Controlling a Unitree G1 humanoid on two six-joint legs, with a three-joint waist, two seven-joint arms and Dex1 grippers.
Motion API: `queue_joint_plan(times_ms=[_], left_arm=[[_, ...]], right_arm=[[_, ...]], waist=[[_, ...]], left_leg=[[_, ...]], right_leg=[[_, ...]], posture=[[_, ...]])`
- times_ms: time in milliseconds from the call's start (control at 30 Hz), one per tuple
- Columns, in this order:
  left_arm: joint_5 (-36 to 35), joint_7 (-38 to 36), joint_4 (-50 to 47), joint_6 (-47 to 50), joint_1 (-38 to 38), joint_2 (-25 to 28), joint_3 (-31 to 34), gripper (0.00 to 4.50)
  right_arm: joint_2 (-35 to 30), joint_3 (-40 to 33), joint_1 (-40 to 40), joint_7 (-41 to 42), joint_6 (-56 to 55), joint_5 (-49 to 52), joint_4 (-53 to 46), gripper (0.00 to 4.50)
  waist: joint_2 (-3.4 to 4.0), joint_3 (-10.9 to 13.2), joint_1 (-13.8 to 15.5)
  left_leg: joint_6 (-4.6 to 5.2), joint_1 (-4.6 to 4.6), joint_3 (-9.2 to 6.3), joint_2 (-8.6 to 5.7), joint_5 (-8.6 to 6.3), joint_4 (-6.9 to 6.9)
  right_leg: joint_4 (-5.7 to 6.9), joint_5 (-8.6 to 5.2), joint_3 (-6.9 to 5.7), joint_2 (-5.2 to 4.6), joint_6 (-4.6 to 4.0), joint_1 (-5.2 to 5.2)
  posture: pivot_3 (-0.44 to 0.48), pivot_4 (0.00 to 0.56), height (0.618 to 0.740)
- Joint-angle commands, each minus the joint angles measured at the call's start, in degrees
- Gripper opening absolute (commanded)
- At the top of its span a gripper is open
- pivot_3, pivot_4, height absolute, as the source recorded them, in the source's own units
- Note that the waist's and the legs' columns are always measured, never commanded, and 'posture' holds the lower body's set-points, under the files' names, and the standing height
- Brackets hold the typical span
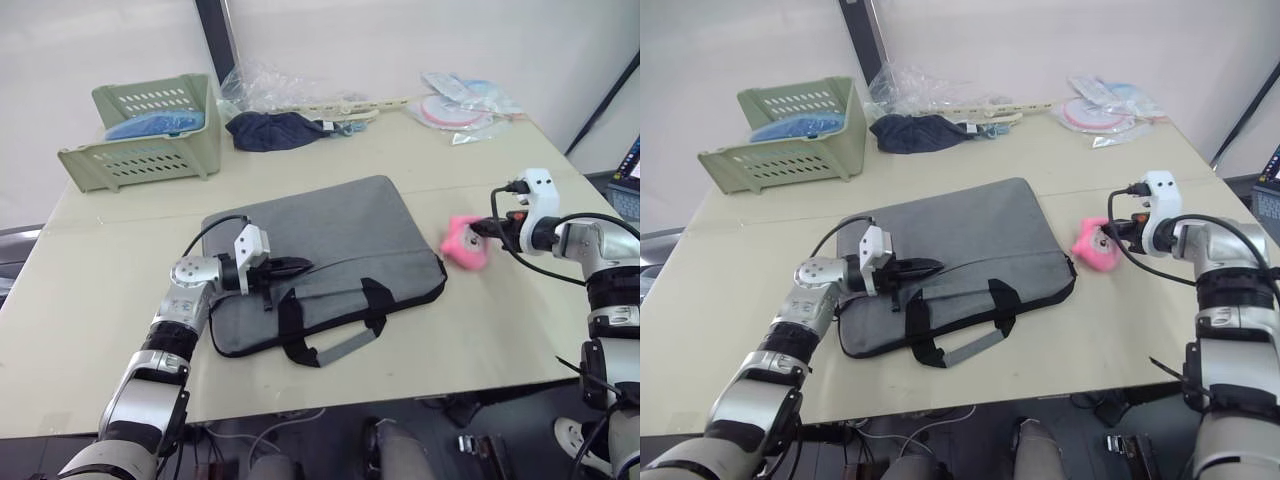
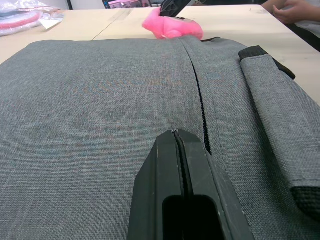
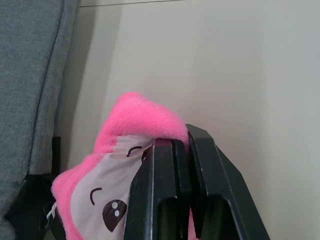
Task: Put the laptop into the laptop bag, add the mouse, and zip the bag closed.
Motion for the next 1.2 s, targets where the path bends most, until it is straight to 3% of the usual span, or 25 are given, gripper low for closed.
queue_joint_plan(times_ms=[33,433,633,733,867,1200], left_arm=[[7.0,-0.9,6.5,3.1,6.8,-0.2,-5.7,0.0],[6.9,-1.0,6.1,3.3,7.3,-0.3,-5.9,0.0],[6.9,-0.6,6.6,3.3,6.7,-0.1,-5.4,0.0],[6.6,-0.2,6.9,3.5,6.3,-0.2,-5.0,0.0],[6.6,-0.2,6.8,3.5,6.2,-0.2,-5.0,0.0],[4.0,0.4,1.1,6.6,6.4,0.8,-3.0,0.0]], right_arm=[[0.2,-2.9,-3.5,-2.7,-3.5,-0.5,0.4,0.11],[2.4,-4.1,-3.0,-3.1,-2.8,-0.2,-1.1,0.11],[1.9,-3.7,0.9,-1.2,0.7,0.4,-7.3,0.11],[1.8,-4.4,3.7,-1.4,3.4,1.3,-11.7,0.99],[1.0,-6.0,6.2,-2.2,5.7,2.0,-16.7,2.79],[-4.6,-12.5,8.1,-5.0,9.1,3.5,-26.8,2.79]], waist=[[0.01,0.0,0.0],[0.09,0.0,0.0],[0.11,-0.1,0.0],[0.13,-0.1,0.0],[0.13,-0.1,0.0],[0.14,0.0,0.0]], left_leg=[[0.0,0.0,0.0,0.0,0.0,0.0],[0.02,0.0,0.0,-0.02,0.01,0.0],[0.01,0.0,0.0,-0.02,0.01,0.0],[0.01,0.0,-0.02,-0.01,0.01,0.0],[0.01,0.0,-0.03,-0.02,0.01,0.0],[0.01,-0.04,-0.04,-0.04,0.01,-0.02]], right_leg=[[0.01,0.0,0.0,-0.01,0.0,0.0],[0.04,0.0,0.01,-0.07,0.01,-0.01],[0.04,0.0,0.01,-0.07,0.01,-0.01],[0.05,0.0,-0.02,-0.06,0.01,-0.01],[0.04,0.0,-0.02,-0.07,0.01,-0.01],[-0.02,0.0,-0.01,-0.07,0.01,-0.04]], posture=[[0.0,0.15,0.74],[0.0,0.15,0.74],[0.0,0.15,0.74],[0.0,0.15,0.74],[0.0,0.15,0.74],[0.0,0.15,0.74]])
